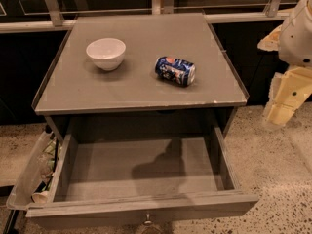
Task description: Close top drawer
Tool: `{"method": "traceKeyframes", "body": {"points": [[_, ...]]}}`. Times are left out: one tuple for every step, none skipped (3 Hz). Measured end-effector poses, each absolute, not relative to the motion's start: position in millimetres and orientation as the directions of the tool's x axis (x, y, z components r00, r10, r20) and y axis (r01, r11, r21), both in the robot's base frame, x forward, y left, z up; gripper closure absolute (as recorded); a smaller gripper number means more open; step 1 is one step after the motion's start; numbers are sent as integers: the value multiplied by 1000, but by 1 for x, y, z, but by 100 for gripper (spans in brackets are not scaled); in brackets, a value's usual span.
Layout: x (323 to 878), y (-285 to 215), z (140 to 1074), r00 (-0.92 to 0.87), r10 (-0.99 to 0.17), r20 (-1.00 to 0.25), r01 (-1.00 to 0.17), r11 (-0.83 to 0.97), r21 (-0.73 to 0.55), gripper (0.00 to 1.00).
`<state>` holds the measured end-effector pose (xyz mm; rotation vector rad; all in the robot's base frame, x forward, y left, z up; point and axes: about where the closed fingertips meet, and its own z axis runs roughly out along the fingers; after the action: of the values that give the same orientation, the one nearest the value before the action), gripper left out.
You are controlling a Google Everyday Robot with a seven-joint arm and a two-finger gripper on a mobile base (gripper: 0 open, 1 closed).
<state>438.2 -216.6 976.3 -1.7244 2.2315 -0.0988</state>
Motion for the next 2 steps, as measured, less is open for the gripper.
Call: {"method": "traceKeyframes", "body": {"points": [[438,-217,978,-219,-953,-208,-928,269,-256,0],[429,-211,971,-184,-955,-230,-937,241,-252,0]]}}
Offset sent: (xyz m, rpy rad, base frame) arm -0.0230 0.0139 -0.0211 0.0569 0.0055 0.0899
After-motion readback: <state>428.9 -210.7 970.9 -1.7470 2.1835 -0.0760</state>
